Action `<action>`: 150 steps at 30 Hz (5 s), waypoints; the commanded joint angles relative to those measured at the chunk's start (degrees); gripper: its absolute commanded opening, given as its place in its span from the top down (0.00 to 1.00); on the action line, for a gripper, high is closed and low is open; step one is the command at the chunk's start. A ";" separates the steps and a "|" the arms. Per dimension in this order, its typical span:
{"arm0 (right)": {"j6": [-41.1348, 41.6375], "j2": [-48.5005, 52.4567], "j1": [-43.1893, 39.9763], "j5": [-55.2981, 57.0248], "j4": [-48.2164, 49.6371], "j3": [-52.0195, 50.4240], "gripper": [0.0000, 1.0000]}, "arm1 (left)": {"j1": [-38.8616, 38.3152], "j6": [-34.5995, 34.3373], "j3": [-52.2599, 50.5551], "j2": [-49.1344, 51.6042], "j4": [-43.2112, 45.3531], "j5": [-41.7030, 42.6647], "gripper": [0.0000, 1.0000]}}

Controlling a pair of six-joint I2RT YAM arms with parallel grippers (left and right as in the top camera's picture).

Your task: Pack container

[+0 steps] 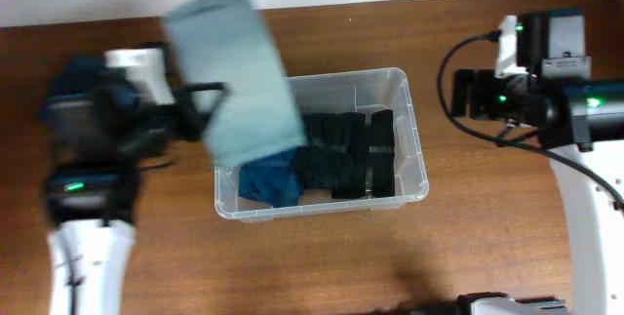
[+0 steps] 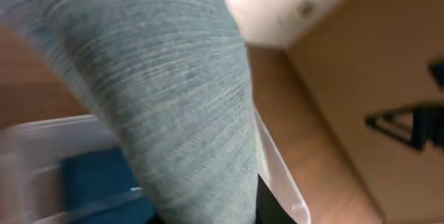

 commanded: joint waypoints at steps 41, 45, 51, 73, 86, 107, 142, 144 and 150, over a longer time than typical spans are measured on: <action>0.50 2.43 -5.20 -1.66 -1.66 0.50 0.01 | 32.33 -11.45 1.75 22.99 1.44 -29.77 0.01; 0.48 3.52 -5.20 -1.77 -1.81 0.50 0.02 | 37.31 -11.74 1.75 36.09 8.81 -20.57 0.01; 0.04 3.54 -5.20 -1.77 -1.84 0.50 0.02 | 38.29 -14.58 1.77 46.31 19.19 -17.53 0.01; 0.07 3.54 -5.18 -1.77 -2.95 0.50 0.02 | 36.06 -17.73 2.03 43.21 21.46 6.84 1.00; 0.07 3.54 -5.20 -2.67 -3.08 0.50 0.02 | 20.70 -10.97 2.51 4.31 6.08 10.32 0.99; 0.07 3.54 -5.20 -2.86 -3.13 0.50 0.01 | -7.69 19.39 2.49 17.11 -19.98 -15.67 0.59; -6.34 3.26 -2.75 -8.50 -0.94 0.52 0.02 | -7.32 19.74 22.21 29.03 -25.03 -36.68 0.01; -8.90 3.43 1.07 -8.46 1.38 0.50 0.01 | -4.24 17.16 22.25 25.46 -24.00 -38.60 0.01; -10.03 6.12 9.20 -8.00 13.46 0.50 0.02 | 3.30 16.57 22.21 24.39 -23.26 -38.73 0.01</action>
